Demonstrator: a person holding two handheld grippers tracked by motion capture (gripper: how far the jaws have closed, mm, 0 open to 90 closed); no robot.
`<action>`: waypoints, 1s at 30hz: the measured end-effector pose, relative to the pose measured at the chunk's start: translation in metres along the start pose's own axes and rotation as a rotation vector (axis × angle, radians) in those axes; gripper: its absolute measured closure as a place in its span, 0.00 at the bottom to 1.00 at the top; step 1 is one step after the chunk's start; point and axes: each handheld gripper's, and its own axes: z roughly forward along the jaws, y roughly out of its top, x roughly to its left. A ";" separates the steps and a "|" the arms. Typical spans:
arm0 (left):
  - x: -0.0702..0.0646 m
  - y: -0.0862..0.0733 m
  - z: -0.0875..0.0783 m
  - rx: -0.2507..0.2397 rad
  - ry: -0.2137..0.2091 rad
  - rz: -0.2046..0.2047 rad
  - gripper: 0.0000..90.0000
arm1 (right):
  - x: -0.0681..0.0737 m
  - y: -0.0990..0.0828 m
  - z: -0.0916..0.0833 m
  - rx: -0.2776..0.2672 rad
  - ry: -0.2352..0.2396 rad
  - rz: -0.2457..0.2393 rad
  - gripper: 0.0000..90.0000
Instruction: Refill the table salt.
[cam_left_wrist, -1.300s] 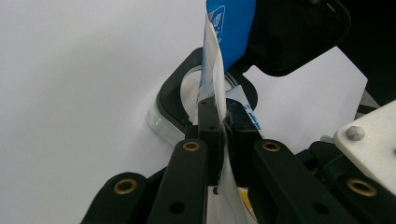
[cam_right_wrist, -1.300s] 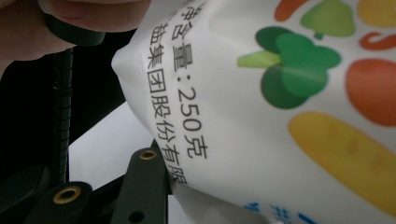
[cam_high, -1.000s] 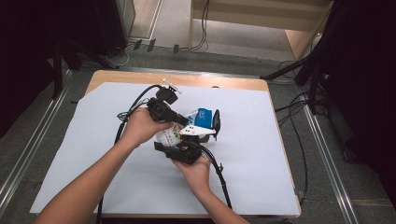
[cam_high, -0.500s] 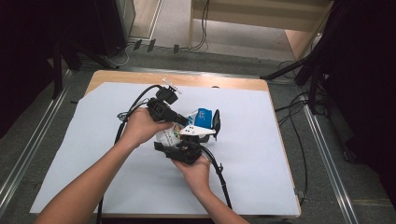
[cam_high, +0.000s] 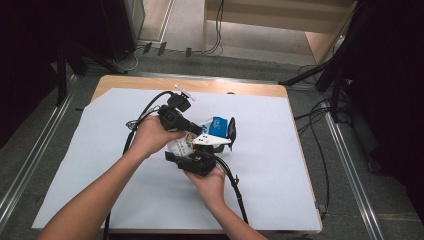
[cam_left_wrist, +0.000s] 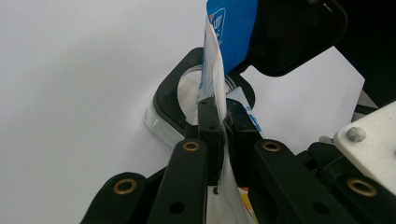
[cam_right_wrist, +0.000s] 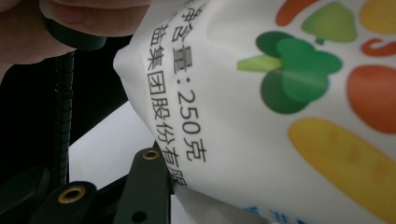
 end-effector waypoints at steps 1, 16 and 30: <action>0.000 0.000 0.000 0.000 -0.001 0.000 0.97 | 0.000 0.000 0.000 0.001 0.000 0.000 0.75; 0.000 0.000 0.001 0.004 -0.005 0.000 0.97 | 0.000 0.000 0.001 0.006 0.004 0.002 0.78; 0.002 -0.001 -0.001 -0.012 0.003 -0.006 0.98 | 0.000 0.001 0.001 0.006 0.014 -0.001 0.75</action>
